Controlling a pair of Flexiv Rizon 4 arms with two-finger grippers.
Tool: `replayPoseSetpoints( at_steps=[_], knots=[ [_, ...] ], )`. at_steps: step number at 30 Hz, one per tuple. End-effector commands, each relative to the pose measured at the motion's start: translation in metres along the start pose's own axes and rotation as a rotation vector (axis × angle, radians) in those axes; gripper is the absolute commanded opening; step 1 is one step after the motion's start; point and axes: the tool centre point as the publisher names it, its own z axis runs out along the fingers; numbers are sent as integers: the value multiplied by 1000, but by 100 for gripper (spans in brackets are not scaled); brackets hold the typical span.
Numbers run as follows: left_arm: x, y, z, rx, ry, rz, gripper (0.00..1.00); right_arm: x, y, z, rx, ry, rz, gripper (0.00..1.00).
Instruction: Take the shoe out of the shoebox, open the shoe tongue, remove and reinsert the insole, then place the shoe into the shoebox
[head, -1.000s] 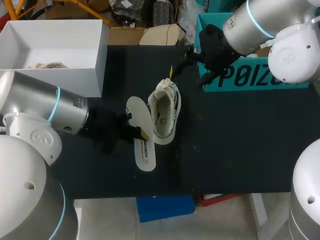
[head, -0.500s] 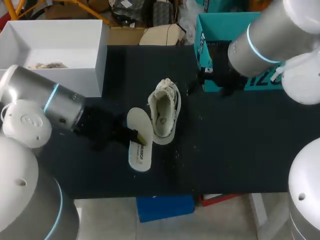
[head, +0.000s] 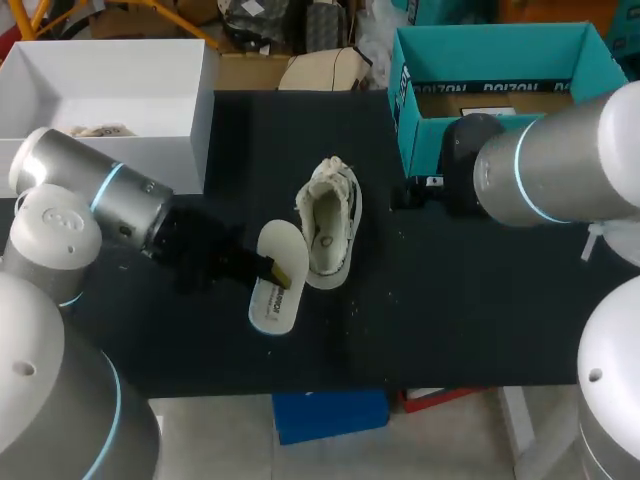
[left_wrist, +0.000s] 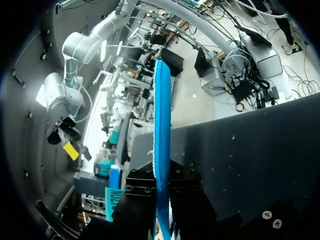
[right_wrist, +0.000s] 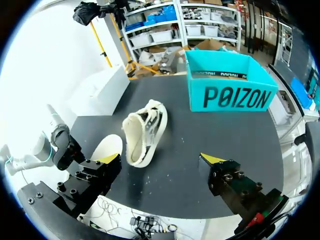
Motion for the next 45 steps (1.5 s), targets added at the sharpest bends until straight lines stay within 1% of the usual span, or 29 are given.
replayPoseSetpoints(
  at_steps=[1,2,4,8,10,13,15,19,25,26,28,29,30,31,32,33,35,36,40,43,45],
  knots=[
    [0,0,0,-1,3,0,0,0,-2,0,-14,0,1,100],
    [0,0,0,-1,3,0,0,0,-2,0,-14,0,1,100],
    [0,0,0,-1,3,0,0,-5,-8,-3,-61,-68,-69,100],
    [0,0,0,-1,3,0,0,-15,-24,-10,-147,-134,-132,100],
    [0,0,0,-1,3,0,0,-20,-31,-13,-183,-152,-130,100],
    [0,0,0,-1,3,0,0,-28,-40,-17,-223,-136,-119,100],
    [0,0,0,-1,3,0,0,-30,-44,-20,-235,-97,-137,100],
    [0,0,0,-1,3,0,0,-28,-51,-29,-236,15,-193,100],
    [0,0,0,-1,3,0,0,-26,-55,-38,-234,119,-269,100],
    [0,0,0,-1,3,0,0,-26,-55,-39,-214,146,-276,100],
    [0,0,0,-1,3,0,0,-26,-55,-38,-193,159,-294,100],
    [0,0,0,-1,3,0,0,-27,-54,-36,-147,189,-275,100],
    [0,0,0,-1,3,0,0,-29,-52,-32,-105,185,-270,100],
    [0,0,0,-1,3,0,0,-30,-51,-31,-91,204,-267,100],
    [0,0,0,-1,3,0,0,-32,-48,-28,-43,202,-248,100],
    [0,0,0,-1,3,0,0,-34,-46,-25,-35,180,-254,100],
    [0,0,0,-1,3,0,0,-39,-41,-21,-17,196,-216,100],
    [0,0,0,-1,3,0,0,-40,-39,-20,-20,186,-216,100],
    [0,0,0,-1,3,0,0,-44,-28,-18,-73,227,-243,100],
    [0,0,0,-1,3,0,0,-46,-26,-16,-105,268,-272,100],
    [0,0,0,-1,3,0,0,-50,-26,-12,-94,268,-284,100]
  ],
)
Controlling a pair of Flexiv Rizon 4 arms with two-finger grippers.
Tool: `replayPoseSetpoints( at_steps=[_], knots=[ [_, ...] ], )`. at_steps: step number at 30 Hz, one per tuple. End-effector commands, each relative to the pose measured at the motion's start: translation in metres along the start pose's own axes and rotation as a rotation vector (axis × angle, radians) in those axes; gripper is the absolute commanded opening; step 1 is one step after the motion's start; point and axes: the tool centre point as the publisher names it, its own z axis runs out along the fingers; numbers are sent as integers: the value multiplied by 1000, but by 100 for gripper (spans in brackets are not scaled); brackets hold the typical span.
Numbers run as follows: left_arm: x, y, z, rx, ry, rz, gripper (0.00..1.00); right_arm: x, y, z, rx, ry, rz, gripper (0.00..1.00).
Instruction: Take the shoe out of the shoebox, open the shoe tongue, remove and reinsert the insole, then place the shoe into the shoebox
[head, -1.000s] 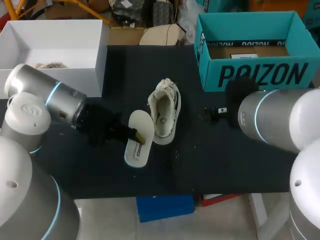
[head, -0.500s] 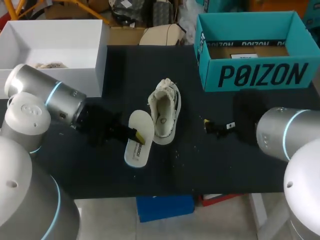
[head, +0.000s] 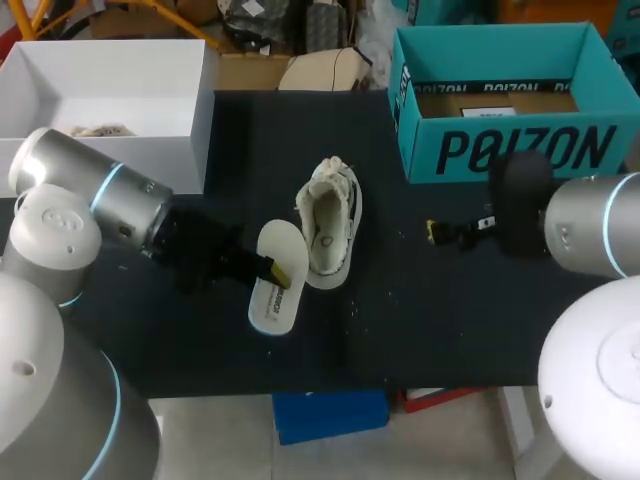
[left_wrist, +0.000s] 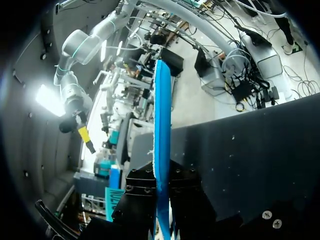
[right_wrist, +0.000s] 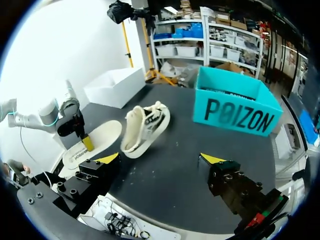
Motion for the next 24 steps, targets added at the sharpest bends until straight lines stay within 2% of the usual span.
replayPoseSetpoints(
  at_steps=[1,4,9,16,24],
  knots=[
    [0,0,1,0,4,0,0,-11,-5,7,-7,168,-14,100],
    [0,0,1,0,4,0,0,-17,-8,11,19,157,9,100],
    [0,0,1,0,4,0,0,-21,-13,13,-2,161,25,100],
    [0,0,1,0,4,0,0,-15,-21,8,-64,194,-10,100],
    [0,0,1,0,4,0,0,-11,-25,5,-78,189,-33,100]
  ],
)
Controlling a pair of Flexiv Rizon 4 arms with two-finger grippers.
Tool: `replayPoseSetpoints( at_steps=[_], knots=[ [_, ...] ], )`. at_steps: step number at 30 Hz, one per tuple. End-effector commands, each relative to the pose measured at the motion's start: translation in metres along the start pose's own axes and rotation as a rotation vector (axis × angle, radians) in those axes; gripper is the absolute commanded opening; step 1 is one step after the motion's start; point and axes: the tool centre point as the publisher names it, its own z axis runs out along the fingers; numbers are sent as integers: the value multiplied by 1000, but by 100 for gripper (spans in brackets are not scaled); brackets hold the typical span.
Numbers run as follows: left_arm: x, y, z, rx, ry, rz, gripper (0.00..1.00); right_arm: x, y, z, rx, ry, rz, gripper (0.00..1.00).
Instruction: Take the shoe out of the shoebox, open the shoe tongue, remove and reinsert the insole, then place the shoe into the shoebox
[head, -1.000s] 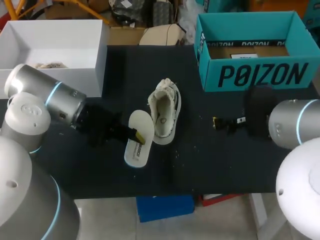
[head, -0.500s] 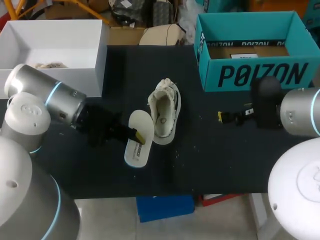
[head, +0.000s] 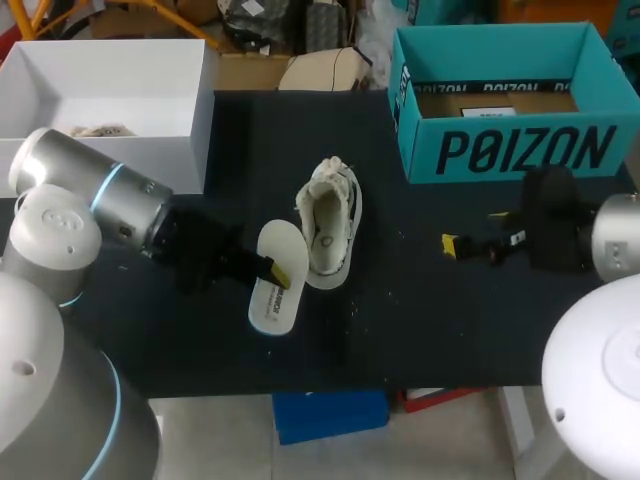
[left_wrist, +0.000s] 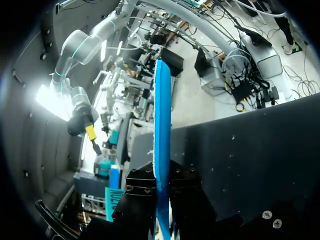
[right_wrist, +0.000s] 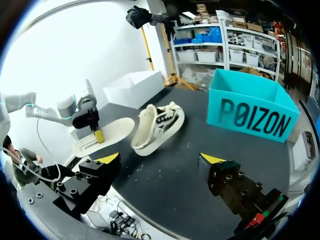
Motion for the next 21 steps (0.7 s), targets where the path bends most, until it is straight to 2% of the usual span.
replayPoseSetpoints(
  at_steps=[1,6,10,13,17,21],
  knots=[
    [0,0,1,0,4,0,0,1,-4,2,-22,-6,0,100],
    [-1,-1,1,6,7,1,0,1,-4,2,-22,-6,0,100],
    [-2,-1,2,55,-1,-10,0,1,-4,2,-22,-6,0,100],
    [-3,0,3,78,43,-9,0,1,-4,2,-22,-6,0,100],
    [-9,2,4,138,64,-22,0,1,-4,2,-22,-6,0,100],
    [-14,8,5,236,71,-42,0,1,-4,2,-22,-6,0,100]
  ],
)
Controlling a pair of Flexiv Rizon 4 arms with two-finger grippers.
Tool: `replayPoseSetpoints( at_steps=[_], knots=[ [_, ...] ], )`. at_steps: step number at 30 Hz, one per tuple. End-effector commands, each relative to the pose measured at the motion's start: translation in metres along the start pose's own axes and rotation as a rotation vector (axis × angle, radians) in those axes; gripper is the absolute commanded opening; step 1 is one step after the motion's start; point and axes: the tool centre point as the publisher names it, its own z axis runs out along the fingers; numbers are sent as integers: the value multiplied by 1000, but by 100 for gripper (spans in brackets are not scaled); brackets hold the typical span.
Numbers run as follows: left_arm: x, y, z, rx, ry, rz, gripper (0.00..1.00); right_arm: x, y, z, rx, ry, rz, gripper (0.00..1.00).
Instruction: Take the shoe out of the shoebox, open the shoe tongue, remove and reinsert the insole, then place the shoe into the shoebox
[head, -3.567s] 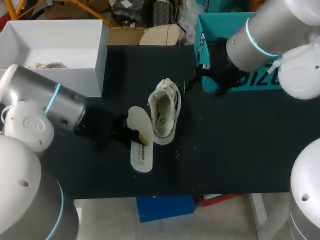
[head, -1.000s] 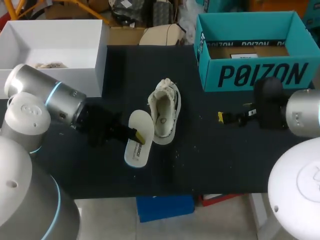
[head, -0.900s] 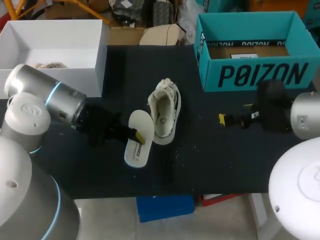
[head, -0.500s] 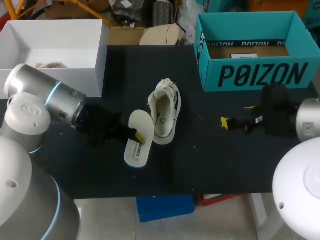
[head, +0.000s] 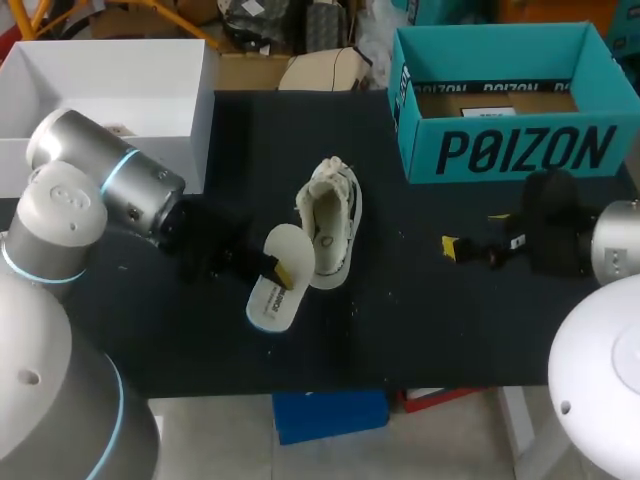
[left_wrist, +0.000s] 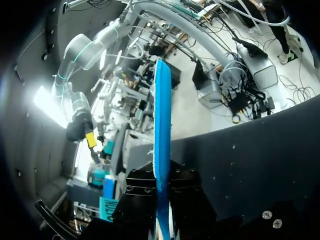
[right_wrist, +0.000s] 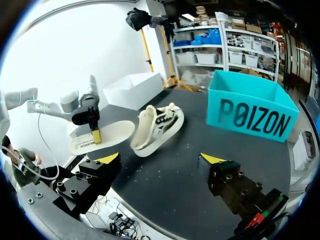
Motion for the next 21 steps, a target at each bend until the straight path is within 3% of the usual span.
replayPoseSetpoints(
  at_steps=[1,11,21],
  knots=[
    [-8,19,-1,126,31,-14,0,1,-2,1,-4,-1,0,100],
    [-23,31,4,279,43,-17,0,1,-2,1,-4,-1,0,100],
    [-21,44,18,309,83,-85,0,1,-2,1,-4,-1,0,100]
  ],
)
